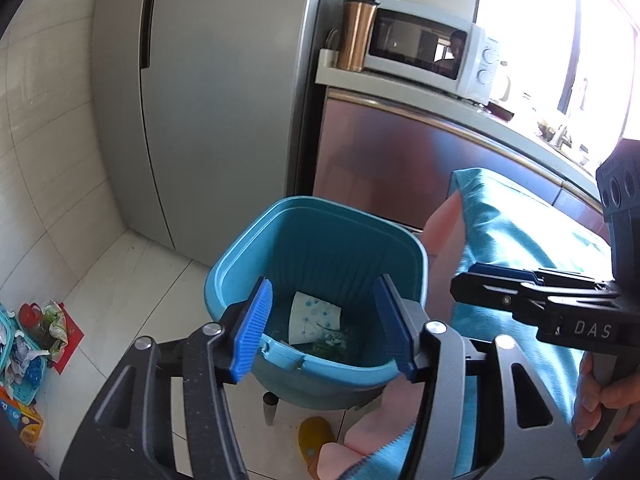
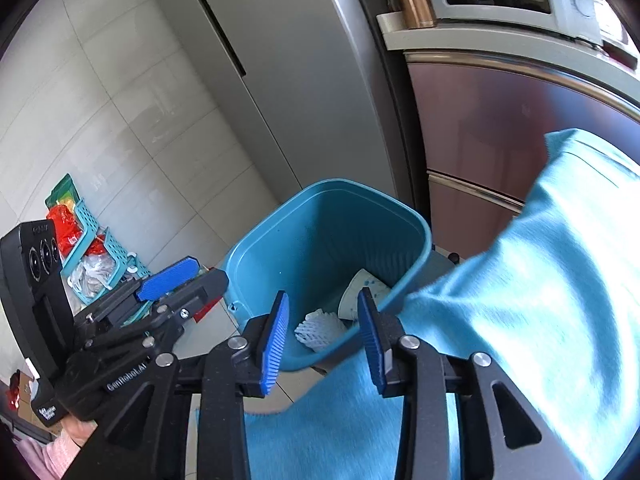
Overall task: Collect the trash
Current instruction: 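Open both tools over the bin and return them to the table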
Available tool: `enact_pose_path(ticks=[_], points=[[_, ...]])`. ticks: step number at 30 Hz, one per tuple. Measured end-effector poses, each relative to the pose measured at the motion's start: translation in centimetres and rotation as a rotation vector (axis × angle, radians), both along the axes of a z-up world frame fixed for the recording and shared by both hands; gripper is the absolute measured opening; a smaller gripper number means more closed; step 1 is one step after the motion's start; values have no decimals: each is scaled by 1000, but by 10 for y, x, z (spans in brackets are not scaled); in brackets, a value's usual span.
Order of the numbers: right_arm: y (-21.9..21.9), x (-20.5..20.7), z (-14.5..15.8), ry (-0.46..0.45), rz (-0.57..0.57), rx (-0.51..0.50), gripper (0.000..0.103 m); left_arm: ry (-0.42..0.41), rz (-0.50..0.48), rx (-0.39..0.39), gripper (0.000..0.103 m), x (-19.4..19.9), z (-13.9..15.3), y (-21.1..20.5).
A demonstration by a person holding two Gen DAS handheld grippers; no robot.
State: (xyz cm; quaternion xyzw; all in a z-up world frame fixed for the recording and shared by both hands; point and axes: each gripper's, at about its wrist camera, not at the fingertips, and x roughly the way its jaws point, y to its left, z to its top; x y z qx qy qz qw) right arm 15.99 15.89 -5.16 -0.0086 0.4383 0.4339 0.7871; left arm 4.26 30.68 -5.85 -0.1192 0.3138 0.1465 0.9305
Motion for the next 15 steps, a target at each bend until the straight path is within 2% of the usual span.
enact_pose_path(ticks=[2,5,6,11,15], points=[[-14,-8,5,-24,-13,10,41,-20,-23,9,64,-5,6,-9],[-42,-22,14,-62,-39,30,45,-50,-75,29,69,-11,15,-28],[-53,-27,17,-75,-51,34,49,-60,-98,32,71,-12,18,-36],[-116,-50,29,-126,-149,50,55,-104,-241,34,86,-16,30,-85],[-167,-66,35,-158,-242,34,58,-115,-368,34,88,-13,32,-132]])
